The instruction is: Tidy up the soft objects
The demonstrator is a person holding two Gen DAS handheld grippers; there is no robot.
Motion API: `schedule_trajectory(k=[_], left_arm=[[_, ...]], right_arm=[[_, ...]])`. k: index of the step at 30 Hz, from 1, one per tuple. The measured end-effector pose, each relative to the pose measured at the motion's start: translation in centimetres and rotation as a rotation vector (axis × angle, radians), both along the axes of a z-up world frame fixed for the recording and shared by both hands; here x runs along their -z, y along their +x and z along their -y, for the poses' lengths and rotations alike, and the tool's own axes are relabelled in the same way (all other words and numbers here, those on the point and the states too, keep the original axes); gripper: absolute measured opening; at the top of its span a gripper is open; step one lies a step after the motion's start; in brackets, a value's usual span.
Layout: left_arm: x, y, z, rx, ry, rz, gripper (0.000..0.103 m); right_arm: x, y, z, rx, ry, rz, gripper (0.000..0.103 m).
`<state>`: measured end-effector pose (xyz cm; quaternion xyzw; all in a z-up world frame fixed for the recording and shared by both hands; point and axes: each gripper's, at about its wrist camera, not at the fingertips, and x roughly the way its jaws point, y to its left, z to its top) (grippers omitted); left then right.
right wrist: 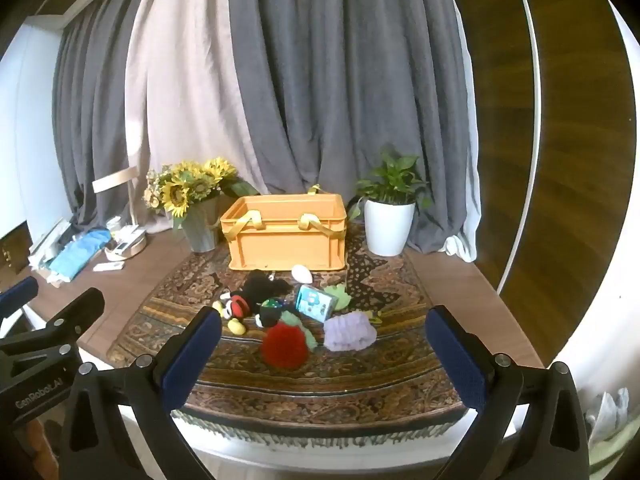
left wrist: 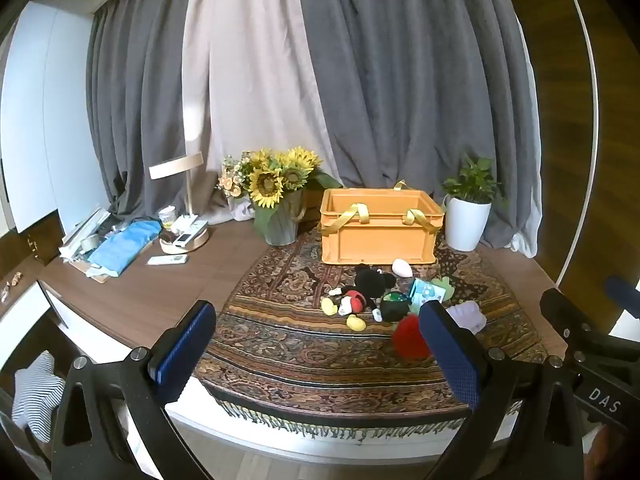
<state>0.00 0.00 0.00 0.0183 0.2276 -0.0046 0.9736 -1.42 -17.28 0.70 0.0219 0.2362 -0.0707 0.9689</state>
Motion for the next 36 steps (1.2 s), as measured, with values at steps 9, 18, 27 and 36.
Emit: schedule_trajectory(k=[9,18,27,36], left_arm=[[-0.58,-0.01,0.37,0.009,-0.005,0.024,0.103],[-0.25,-0.52,0.49,0.015,0.001,0.054,0.103],[-0.46,-0.33,0.63,0.011,0.001,0.047,0.103],[-0.39,-0.28,0.45,0.011,-0.001,0.047,0.103]], right_arm=[[-0.07,-0.39,0.34,0.017,-0.004,0.014,0.102],[0.04,-0.40,0.48,0.026,0.006,0.014,0.102],[0.01,-0.46,0.36,0.025,0.001,0.013,0.102],[-0.11,-0.37,0.47,0.025,0.002,0.013,0.102]])
